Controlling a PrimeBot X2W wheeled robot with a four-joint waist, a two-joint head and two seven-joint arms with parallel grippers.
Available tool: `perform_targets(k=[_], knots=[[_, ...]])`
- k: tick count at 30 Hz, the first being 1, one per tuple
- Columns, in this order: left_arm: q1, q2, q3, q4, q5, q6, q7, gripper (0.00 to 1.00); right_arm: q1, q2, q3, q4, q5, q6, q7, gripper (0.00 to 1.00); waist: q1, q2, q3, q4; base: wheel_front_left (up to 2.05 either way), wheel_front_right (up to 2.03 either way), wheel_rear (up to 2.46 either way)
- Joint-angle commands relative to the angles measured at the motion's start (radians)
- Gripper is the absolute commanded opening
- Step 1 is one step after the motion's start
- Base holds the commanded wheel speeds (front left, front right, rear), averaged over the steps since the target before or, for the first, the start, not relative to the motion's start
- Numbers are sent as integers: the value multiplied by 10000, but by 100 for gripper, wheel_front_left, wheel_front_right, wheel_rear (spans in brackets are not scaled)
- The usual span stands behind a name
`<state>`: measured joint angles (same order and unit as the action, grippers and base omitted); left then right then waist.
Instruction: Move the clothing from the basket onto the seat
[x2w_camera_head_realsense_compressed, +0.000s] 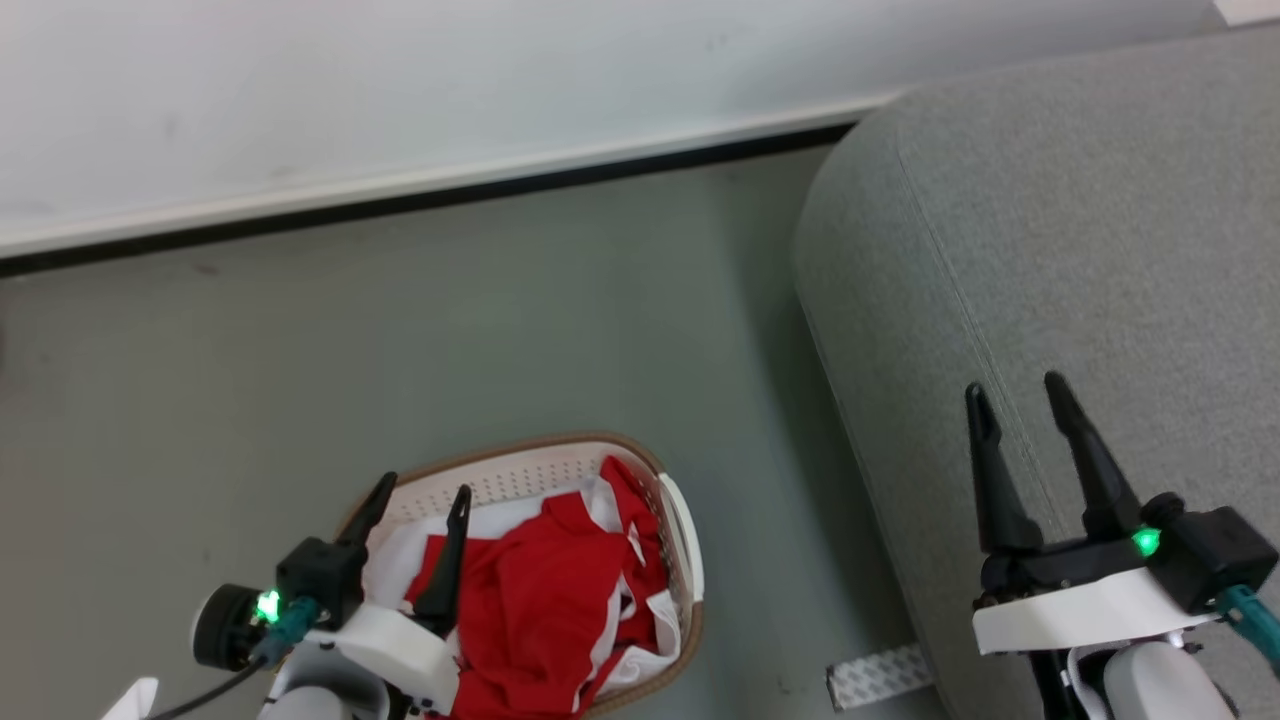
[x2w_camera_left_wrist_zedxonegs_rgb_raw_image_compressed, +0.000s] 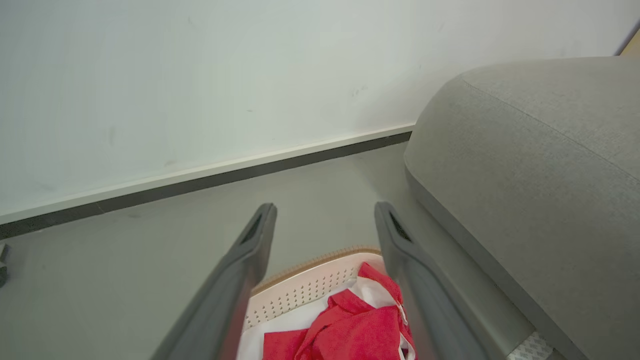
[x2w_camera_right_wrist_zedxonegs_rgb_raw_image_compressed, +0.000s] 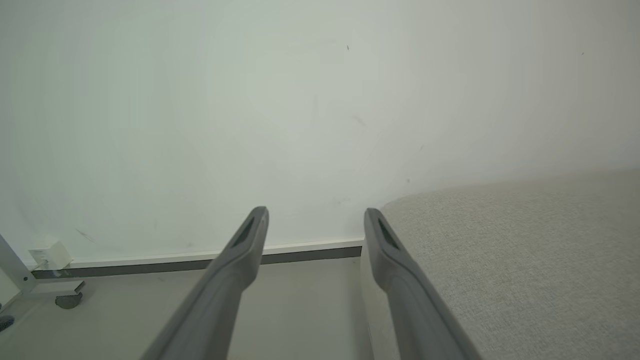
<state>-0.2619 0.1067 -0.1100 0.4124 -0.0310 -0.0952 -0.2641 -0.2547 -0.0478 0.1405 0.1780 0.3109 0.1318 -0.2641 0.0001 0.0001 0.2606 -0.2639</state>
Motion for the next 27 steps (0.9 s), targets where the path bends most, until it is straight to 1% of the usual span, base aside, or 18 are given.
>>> perform_targets(k=[1,4,11,16,18,20,27], knots=[[-293,167,-44,416,-92,-21,-7,100,-135,-44,-92,-231,132,-21,-6,100,-1,-1,463,-312,0,0,0],[-900,375,-204,1368,52,-102,124,100,-219,-41,-121,-649,248,-21,-5,100,-1,-1,942,-491,0,0,0],[-2395,926,-575,3618,90,-265,820,100,-618,-41,-189,-1759,668,-21,-4,100,-1,-1,2146,-1018,0,0,0],[-3267,1238,-1008,4975,-4,-327,1141,100,-844,-34,-542,-2534,998,-21,-4,100,-1,-1,2902,-1402,0,0,0],[-3592,1267,-1202,5497,-98,-343,1339,100,-954,-36,-686,-2789,1153,-21,-4,100,-1,-1,3183,-1545,0,0,0],[-3761,1331,-1317,5736,-101,-350,1436,100,-978,-39,-710,-2910,1237,-21,-4,100,-1,-1,3338,-1624,0,0,0],[-4785,1648,-2333,7084,-238,-341,2144,100,-1196,-33,-774,-3474,1655,-21,-4,100,-1,-1,4183,-2142,0,0,0]])
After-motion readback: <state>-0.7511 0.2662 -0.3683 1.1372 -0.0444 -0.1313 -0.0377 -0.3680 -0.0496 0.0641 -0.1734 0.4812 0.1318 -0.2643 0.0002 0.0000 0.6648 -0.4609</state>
